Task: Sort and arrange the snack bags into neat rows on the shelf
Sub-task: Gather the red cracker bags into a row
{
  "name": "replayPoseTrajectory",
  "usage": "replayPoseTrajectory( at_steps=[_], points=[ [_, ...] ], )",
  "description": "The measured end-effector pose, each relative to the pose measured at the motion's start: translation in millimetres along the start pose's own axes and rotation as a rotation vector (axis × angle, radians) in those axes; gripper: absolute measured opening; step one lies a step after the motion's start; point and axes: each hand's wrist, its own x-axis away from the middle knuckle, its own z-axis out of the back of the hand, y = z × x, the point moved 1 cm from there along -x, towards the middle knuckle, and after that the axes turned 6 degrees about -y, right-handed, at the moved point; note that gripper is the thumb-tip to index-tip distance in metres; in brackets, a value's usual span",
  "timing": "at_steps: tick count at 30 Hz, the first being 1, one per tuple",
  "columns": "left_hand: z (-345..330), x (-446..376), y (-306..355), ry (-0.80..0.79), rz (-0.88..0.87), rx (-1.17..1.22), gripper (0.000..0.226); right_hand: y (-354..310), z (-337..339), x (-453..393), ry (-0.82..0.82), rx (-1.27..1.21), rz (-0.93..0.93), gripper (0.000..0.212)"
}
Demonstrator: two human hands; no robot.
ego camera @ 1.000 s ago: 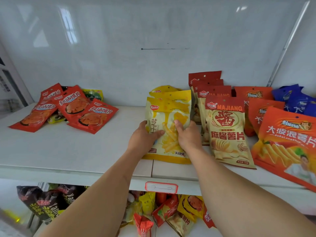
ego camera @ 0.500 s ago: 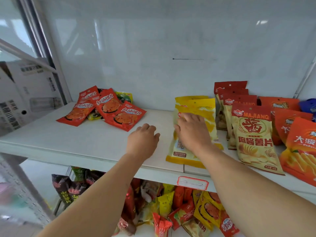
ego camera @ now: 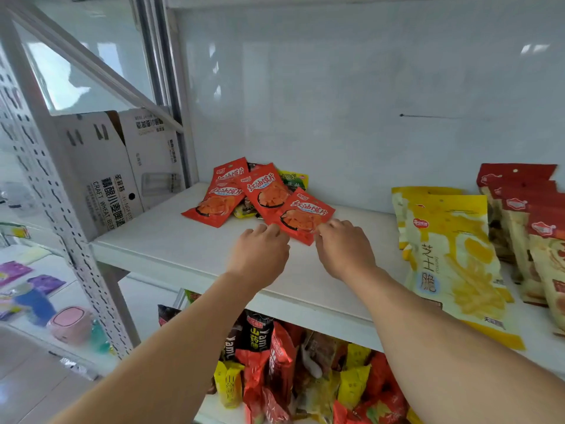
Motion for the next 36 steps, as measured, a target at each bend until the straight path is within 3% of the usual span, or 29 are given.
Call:
replayPoseTrajectory(
  at_steps=[4, 9, 12, 16, 21, 28, 31, 33, 36],
  points=[
    [-16.5, -17.3, -28.8, -0.054, 0.078, 0.071, 0.034, -13.7, -13.5, -27.7, -0.051, -0.073, -0.178, 0.040],
    [-38.9, -56.5, -59.5, -0.073, 0.299, 0.277, 0.034, -14.3, -34.1, -68.6, -0.175, -0.285, -0.632, 0.084],
    [-51.8, -85.9, -74.8, -0.157, 0.452, 0.405, 0.042, -12.3, -53.8, -92.1, -0.265, -0.379, -0.753, 0.096],
    [-65.8, -119.0, -91.0, -0.248, 0.621, 0.620, 0.055, -14.8, -74.2, -118.9, -0.307, -0.396, -0.793, 0.109],
    [-81.0, -145.1, -102.1, -0.345, 0.729, 0.795, 0.055, -19.8, -76.4, -126.5, -0.236, -0.390, -0.803, 0.107],
    [-96.0, -166.2, -108.4, -0.214, 0.824, 1.307, 0.024, -30.1, -78.0, -131.2, -0.165, -0.347, -0.816, 0.095],
    [-99.7, -167.5, -109.0, -0.210, 0.777, 1.372, 0.024, -36.9, -73.9, -132.3, -0.128, -0.335, -0.831, 0.092],
    [-99.4, -165.4, -107.5, -0.150, 0.751, 1.434, 0.007, -40.0, -69.6, -132.4, -0.111, -0.344, -0.853, 0.094],
    [-96.4, -158.6, -103.0, -0.051, 0.747, 1.569, 0.015, -42.9, -68.7, -129.5, -0.057, -0.481, -0.877, 0.091]
  ],
)
